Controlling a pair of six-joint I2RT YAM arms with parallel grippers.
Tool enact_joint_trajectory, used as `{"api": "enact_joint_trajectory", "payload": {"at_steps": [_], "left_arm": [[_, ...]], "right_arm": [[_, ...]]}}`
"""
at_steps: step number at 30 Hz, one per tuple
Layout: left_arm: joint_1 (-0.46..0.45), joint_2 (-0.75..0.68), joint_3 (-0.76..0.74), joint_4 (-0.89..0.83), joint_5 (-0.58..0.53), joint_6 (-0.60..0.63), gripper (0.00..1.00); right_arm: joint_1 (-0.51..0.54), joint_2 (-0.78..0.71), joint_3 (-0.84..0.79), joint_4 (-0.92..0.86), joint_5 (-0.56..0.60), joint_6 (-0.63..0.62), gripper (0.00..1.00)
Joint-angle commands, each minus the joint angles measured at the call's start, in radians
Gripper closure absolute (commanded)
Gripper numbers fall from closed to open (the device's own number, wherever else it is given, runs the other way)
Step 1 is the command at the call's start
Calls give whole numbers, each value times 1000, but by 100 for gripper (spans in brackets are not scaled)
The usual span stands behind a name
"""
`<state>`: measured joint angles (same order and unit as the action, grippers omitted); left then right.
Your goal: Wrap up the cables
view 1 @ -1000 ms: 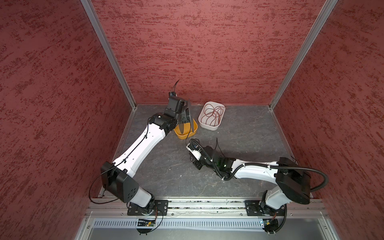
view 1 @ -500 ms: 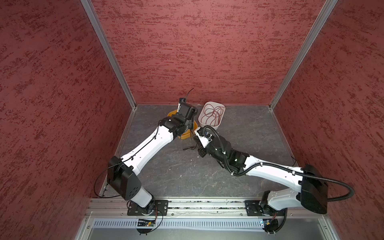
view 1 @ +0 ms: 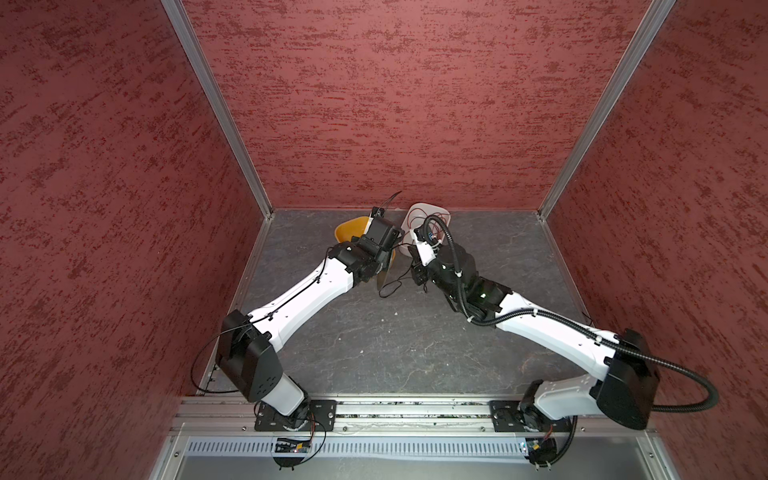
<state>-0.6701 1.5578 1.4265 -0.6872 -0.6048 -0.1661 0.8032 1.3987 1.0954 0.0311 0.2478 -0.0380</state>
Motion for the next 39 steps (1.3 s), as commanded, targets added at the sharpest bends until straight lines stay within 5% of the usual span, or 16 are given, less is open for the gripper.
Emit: {"api": "enact_joint_trajectory", "payload": {"at_steps": [1, 7, 24, 39], "left_arm": [[-17, -34, -13, 60, -19, 76, 100], [-26, -46, -3, 32, 15, 107, 100], [-42, -167, 128, -207, 336, 67, 100], [43, -290, 268, -154, 492, -47, 100]], "right_arm": [[-45, 16, 62, -39, 35, -24, 100], [-125, 49, 99, -55, -8, -68, 100], [-309, 243, 234, -129, -414, 21, 95], [-317, 233, -31, 164, -667, 137, 66]]}}
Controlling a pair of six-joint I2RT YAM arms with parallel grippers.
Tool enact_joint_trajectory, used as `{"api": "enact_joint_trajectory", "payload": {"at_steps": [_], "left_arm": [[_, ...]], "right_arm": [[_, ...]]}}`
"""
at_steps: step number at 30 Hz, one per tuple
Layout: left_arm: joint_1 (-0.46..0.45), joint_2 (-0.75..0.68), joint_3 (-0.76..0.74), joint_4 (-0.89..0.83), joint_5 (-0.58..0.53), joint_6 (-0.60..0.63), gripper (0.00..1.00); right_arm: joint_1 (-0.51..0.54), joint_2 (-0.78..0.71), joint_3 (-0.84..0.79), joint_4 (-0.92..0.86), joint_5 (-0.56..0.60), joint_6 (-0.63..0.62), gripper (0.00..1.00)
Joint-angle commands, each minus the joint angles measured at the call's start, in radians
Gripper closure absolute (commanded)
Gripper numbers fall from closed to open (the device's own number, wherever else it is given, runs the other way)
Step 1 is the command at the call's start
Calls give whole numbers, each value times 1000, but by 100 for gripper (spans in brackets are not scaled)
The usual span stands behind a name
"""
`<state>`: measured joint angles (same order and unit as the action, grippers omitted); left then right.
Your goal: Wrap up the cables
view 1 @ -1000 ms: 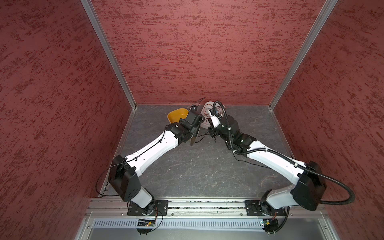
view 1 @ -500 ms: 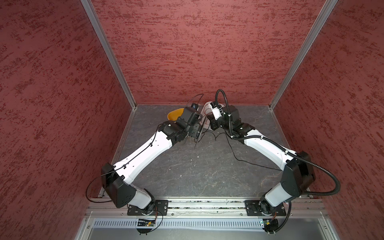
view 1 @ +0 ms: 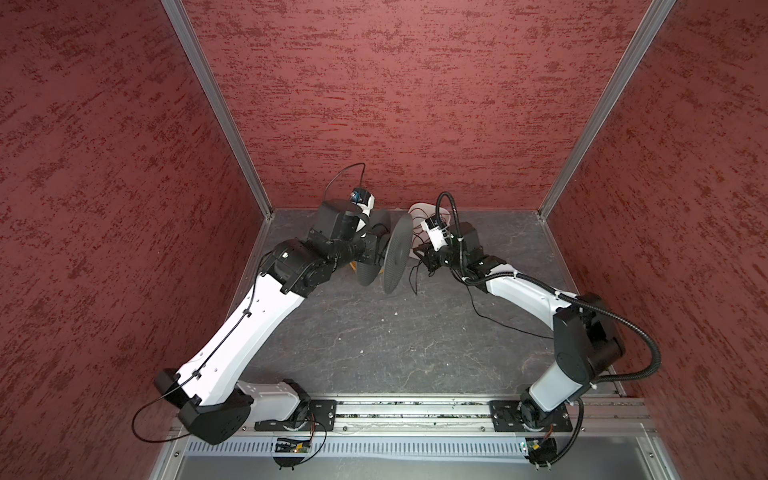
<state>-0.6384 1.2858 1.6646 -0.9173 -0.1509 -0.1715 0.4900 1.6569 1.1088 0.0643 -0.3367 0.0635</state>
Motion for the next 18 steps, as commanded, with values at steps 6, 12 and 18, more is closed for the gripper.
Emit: {"api": "enact_joint_trajectory", "payload": {"at_steps": [6, 12, 18], "left_arm": [[34, -36, 44, 119, 43, -78, 100], [49, -40, 47, 131, 52, -88, 100], [51, -42, 32, 140, 80, -93, 100]], "right_arm": [[-2, -121, -206, 271, -111, 94, 43], [-2, -268, -349, 317, -79, 128, 24], [-5, -316, -378, 267, 32, 174, 20]]}}
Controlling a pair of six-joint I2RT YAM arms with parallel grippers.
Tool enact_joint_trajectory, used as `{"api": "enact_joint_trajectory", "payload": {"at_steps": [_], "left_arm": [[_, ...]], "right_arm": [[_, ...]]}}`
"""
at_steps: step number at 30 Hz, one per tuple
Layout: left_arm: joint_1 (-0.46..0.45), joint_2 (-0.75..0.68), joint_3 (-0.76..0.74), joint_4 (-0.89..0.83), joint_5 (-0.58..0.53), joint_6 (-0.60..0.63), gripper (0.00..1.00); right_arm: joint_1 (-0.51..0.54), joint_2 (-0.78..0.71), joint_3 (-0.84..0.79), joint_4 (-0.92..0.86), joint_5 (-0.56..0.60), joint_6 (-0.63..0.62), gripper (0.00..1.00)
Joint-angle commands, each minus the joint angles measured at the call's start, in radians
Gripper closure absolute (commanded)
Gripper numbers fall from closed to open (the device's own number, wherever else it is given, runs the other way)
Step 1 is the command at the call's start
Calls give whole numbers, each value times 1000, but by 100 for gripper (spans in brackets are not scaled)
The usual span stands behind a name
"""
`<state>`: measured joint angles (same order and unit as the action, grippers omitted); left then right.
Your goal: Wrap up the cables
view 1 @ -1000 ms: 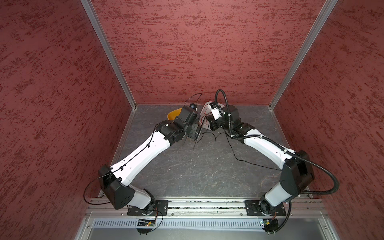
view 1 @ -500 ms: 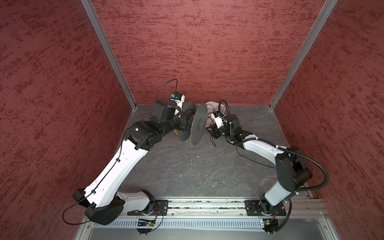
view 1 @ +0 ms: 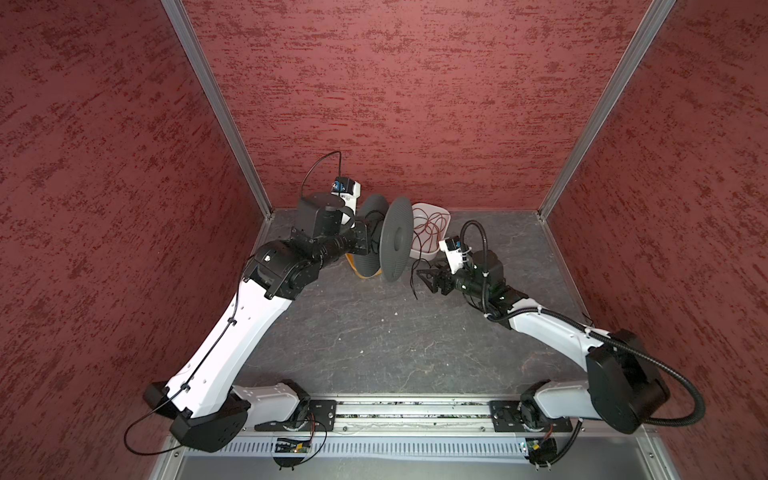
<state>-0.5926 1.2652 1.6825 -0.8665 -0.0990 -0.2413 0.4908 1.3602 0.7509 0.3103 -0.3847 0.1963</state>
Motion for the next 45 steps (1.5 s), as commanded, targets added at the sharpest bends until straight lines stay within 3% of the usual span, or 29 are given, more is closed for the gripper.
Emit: {"api": "enact_joint_trajectory", "payload": {"at_steps": [1, 9, 15, 24, 28, 35, 40, 45], "left_arm": [[5, -25, 8, 93, 28, -23, 100], [6, -40, -4, 85, 27, -21, 100], [7, -37, -6, 80, 1, -24, 100], [13, -26, -20, 96, -23, -32, 100], [13, -32, -19, 86, -21, -33, 100], [14, -53, -15, 68, 15, -35, 100], [14, -54, -3, 56, 48, -33, 100], [18, -61, -1, 52, 67, -34, 100]], "right_arm": [[-6, -23, -20, 9, 111, 57, 21], [-21, -21, -38, -37, 249, 73, 27], [-26, -71, -93, 4, 145, 87, 28], [-8, -101, -85, -85, -49, 42, 32], [6, -82, -78, -100, 110, 58, 32], [5, 34, -50, -18, 248, 15, 26], [3, 179, 46, 2, 264, -72, 27], [1, 277, 105, 98, 239, -83, 29]]}}
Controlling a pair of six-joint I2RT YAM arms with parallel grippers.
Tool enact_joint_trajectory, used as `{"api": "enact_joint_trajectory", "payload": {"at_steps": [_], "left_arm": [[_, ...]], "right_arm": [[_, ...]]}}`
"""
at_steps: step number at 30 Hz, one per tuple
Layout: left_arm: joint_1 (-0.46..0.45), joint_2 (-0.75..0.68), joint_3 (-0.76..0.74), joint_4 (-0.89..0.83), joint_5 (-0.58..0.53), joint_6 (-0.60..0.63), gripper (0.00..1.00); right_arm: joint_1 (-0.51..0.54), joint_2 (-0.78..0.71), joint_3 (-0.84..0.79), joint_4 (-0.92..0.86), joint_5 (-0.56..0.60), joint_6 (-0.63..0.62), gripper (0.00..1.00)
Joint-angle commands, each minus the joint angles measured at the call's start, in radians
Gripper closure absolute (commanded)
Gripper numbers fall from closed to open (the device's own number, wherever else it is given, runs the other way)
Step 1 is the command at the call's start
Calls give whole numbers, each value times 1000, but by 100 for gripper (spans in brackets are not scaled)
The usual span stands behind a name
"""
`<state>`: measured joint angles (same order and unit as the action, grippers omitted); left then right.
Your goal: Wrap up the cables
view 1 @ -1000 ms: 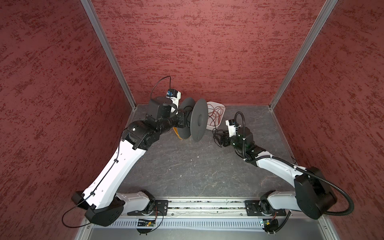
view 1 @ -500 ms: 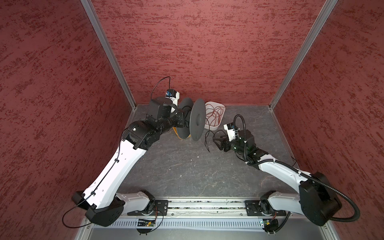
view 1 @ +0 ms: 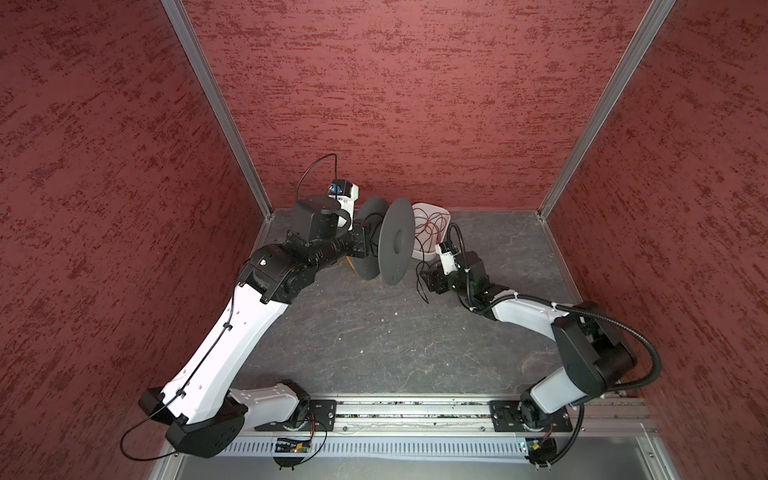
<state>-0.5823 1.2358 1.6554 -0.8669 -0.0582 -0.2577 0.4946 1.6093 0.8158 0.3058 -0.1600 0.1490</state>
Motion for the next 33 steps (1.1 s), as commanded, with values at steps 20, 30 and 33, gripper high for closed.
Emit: {"api": "enact_joint_trajectory", "payload": {"at_steps": [20, 30, 33], "left_arm": [[410, -215, 8, -73, 76, -102, 100], [407, -193, -14, -36, 102, -127, 100], [407, -194, -20, -32, 82, -123, 100]], "right_arm": [[-349, -194, -79, -244, 280, 259, 100], [-500, -302, -141, -303, 322, 303, 95], [-548, -337, -163, -297, 312, 307, 95]]}}
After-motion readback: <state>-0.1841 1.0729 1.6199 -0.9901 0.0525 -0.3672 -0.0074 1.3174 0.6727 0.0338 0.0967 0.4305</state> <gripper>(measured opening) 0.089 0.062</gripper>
